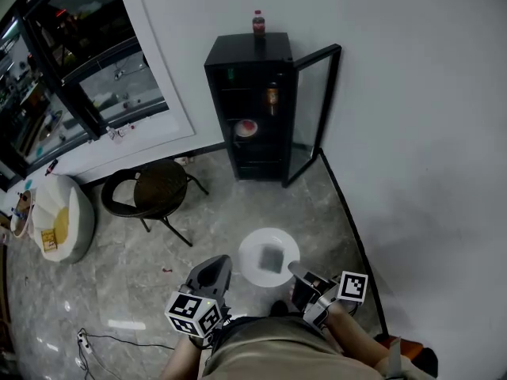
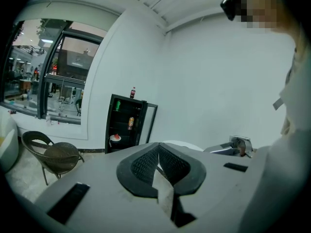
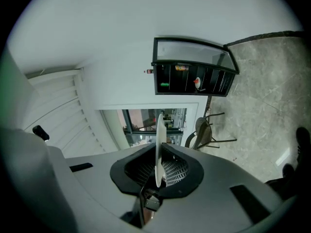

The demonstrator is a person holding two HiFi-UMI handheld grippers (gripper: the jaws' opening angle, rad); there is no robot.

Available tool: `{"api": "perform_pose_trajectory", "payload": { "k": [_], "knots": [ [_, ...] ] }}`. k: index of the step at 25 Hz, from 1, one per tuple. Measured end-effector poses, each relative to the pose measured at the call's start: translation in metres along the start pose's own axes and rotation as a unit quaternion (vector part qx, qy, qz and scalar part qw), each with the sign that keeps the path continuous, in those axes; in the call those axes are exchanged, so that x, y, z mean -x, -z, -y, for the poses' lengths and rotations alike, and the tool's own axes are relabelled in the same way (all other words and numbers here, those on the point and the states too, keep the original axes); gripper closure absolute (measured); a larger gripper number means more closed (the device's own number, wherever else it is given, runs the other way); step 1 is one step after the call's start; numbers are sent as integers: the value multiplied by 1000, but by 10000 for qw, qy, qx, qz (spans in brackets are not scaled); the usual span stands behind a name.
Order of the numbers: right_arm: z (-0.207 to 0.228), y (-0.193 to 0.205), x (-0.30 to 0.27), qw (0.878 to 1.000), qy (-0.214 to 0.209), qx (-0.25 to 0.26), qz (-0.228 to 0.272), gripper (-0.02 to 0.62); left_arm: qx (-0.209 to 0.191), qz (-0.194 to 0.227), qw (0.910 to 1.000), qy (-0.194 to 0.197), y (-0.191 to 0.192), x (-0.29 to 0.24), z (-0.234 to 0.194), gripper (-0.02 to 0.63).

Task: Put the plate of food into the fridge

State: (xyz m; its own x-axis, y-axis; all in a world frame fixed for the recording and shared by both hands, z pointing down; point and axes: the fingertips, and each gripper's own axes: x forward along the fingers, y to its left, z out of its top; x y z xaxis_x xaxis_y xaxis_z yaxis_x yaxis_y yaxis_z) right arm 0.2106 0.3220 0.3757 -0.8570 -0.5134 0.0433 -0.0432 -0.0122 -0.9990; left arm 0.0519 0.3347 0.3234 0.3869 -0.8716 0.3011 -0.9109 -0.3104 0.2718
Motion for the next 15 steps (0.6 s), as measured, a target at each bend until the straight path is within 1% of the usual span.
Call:
{"api": "perform_pose_trajectory", "payload": {
  "k": [6, 11, 15],
  "knots": [
    [5, -17, 5, 10000, -2, -89, 1, 560, -31, 0, 10000, -88, -4, -11, 6, 595],
    [8, -20, -6, 9999, -31, -89, -93, 560, 24, 0, 9997, -231, -3, -12, -9, 595],
    [7, -23, -17, 10000, -38, -44, -71, 560, 23, 16, 9998, -196, -6, -20, -21, 595]
  ]
}}
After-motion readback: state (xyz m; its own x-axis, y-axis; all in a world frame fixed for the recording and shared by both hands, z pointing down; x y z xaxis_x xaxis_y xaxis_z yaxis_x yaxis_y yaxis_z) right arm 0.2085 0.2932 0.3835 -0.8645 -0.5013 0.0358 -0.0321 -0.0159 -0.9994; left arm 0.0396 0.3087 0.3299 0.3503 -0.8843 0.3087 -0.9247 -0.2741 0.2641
